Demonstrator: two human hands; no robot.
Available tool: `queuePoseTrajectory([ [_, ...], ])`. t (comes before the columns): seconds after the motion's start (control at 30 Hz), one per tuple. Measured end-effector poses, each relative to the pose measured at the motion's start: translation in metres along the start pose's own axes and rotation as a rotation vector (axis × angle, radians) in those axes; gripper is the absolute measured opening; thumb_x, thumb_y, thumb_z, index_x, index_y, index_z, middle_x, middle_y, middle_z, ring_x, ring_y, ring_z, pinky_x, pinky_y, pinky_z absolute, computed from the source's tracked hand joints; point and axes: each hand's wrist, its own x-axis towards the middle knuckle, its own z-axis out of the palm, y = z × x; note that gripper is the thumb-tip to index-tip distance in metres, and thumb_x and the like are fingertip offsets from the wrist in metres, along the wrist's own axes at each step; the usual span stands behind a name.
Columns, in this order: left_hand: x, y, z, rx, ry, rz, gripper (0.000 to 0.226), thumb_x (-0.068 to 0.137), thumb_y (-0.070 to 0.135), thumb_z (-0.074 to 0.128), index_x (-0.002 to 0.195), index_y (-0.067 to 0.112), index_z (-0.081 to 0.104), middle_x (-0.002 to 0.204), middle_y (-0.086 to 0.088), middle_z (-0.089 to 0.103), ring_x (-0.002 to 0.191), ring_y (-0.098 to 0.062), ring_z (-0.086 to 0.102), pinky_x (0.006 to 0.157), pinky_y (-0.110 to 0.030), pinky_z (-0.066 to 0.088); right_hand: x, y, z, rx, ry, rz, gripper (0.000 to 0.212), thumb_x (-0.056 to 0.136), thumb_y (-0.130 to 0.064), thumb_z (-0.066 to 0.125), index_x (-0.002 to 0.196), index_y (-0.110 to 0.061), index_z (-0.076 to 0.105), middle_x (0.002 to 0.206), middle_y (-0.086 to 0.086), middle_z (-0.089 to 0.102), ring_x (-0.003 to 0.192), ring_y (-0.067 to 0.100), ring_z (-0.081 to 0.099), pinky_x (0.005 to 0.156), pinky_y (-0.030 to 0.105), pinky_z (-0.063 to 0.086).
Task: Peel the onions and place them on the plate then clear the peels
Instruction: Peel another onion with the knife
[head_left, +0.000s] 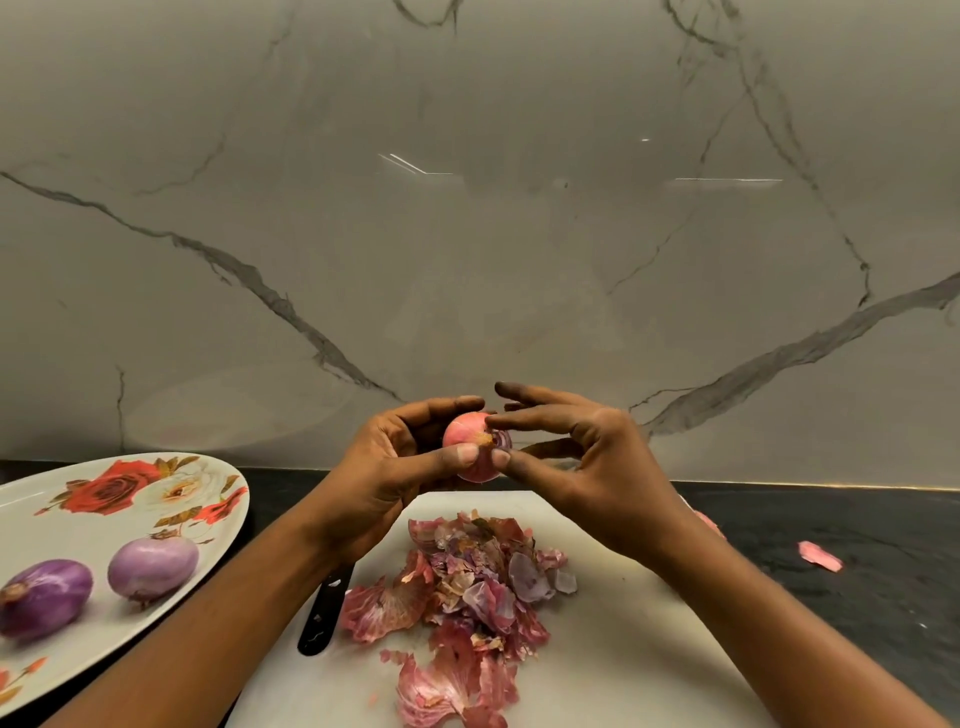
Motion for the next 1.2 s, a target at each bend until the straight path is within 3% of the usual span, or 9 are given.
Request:
queuePoseTrajectory([
  [0.13, -0.001, 0.000, 0.002, 0.083, 0.045, 0.030, 0.060, 0.072, 0.007, 0.083, 0.131, 0.012, 0.068, 0.123, -0.011, 0.076, 0.117, -0.033, 0.073, 0.093, -0.044, 0.063, -0.001, 0.002, 0.003, -0.077, 0.033, -0.037, 0.034, 0.090, -0.016, 0.083, 0.124, -0.023, 0.078, 0.139, -0.007, 0.068, 0.121, 0.004, 0.068, 0.088, 0.021, 0.062],
  [0.33, -0.001, -0.003, 0.003, 0.317, 0.124, 0.127, 0.058, 0.067, 0.010, 0.092, 0.122, 0.017, 0.075, 0.120, -0.001, 0.078, 0.117, -0.022, 0.073, 0.098, -0.047, 0.061, -0.003, 0.003, 0.007, -0.159, 0.064, -0.072, 0.024, 0.091, -0.008, 0.081, 0.113, -0.018, 0.082, 0.127, -0.005, 0.073, 0.113, -0.003, 0.068, 0.088, 0.013, 0.058],
  [0.6, -0.002, -0.005, 0.004, 0.443, 0.197, 0.214, 0.058, 0.062, 0.017, 0.098, 0.116, 0.021, 0.077, 0.114, 0.001, 0.078, 0.111, -0.021, 0.073, 0.090, -0.047, 0.065, -0.001, 0.003, 0.011, -0.412, 0.003, -0.194, 0.021, 0.099, -0.012, 0.070, 0.119, -0.014, 0.076, 0.128, -0.001, 0.071, 0.113, 0.014, 0.069, 0.092, 0.030, 0.062],
  [0.77, 0.000, -0.006, 0.005, 0.385, 0.216, 0.203, 0.059, 0.063, 0.018, 0.095, 0.118, 0.020, 0.075, 0.115, 0.001, 0.078, 0.110, -0.021, 0.074, 0.090, -0.044, 0.065, 0.000, 0.005, 0.013, -0.453, -0.012, -0.209, 0.020, 0.104, -0.017, 0.064, 0.123, -0.014, 0.069, 0.133, 0.000, 0.065, 0.118, 0.015, 0.065, 0.094, 0.036, 0.061],
  [0.93, 0.002, -0.006, 0.003, 0.207, 0.218, 0.153, 0.063, 0.062, 0.018, 0.093, 0.121, 0.015, 0.072, 0.118, -0.008, 0.077, 0.109, -0.032, 0.075, 0.085, -0.048, 0.066, 0.000, 0.003, 0.013, -0.397, -0.016, -0.182, 0.019, 0.104, -0.018, 0.062, 0.122, -0.015, 0.067, 0.136, -0.002, 0.062, 0.120, 0.015, 0.063, 0.095, 0.035, 0.061],
  [1.2, 0.005, -0.003, 0.001, 0.029, 0.221, 0.126, 0.055, 0.071, 0.007, 0.083, 0.125, 0.008, 0.069, 0.121, -0.011, 0.075, 0.111, -0.034, 0.074, 0.080, -0.043, 0.066, 0.000, -0.002, 0.012, -0.340, 0.003, -0.153, 0.015, 0.105, -0.016, 0.063, 0.119, -0.017, 0.068, 0.130, -0.005, 0.063, 0.116, 0.010, 0.063, 0.093, 0.025, 0.059],
])
